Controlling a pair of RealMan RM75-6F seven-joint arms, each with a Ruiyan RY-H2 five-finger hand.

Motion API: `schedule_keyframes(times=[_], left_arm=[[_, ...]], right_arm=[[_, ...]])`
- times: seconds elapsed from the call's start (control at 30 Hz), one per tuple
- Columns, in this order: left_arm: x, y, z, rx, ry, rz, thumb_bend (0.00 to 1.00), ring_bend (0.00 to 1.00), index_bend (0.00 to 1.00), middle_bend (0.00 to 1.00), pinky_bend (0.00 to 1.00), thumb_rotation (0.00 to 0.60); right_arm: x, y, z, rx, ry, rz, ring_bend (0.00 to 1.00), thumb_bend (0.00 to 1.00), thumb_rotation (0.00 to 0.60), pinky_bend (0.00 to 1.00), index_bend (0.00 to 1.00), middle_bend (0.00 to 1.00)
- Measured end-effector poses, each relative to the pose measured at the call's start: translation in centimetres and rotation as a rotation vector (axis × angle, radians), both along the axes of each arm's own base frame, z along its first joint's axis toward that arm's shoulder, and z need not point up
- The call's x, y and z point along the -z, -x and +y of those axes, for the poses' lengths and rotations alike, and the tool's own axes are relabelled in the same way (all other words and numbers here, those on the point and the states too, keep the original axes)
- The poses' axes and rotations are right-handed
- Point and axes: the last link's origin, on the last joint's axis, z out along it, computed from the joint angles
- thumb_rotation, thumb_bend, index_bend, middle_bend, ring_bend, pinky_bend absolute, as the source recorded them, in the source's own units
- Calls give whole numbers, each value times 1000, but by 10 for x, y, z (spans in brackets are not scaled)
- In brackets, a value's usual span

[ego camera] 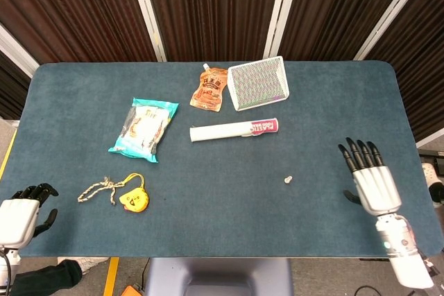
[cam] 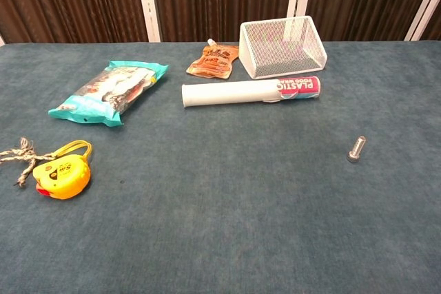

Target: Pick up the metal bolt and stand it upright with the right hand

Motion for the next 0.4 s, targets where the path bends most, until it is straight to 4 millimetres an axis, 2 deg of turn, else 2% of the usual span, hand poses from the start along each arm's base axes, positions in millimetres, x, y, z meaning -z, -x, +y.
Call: schedule_keyframes(times=[0.17,0.4], left_arm=[[6,1,3,18,-12,15,374,330,395,319,463,600],[20,4,7,25,12,31,374,328,384,314,463,600]], right_arm=[[-14,24,6,20,2,-93,2,129,600,175,85,80],[-25,29,19,-32,37,-95,2,129,600,174,86,83]])
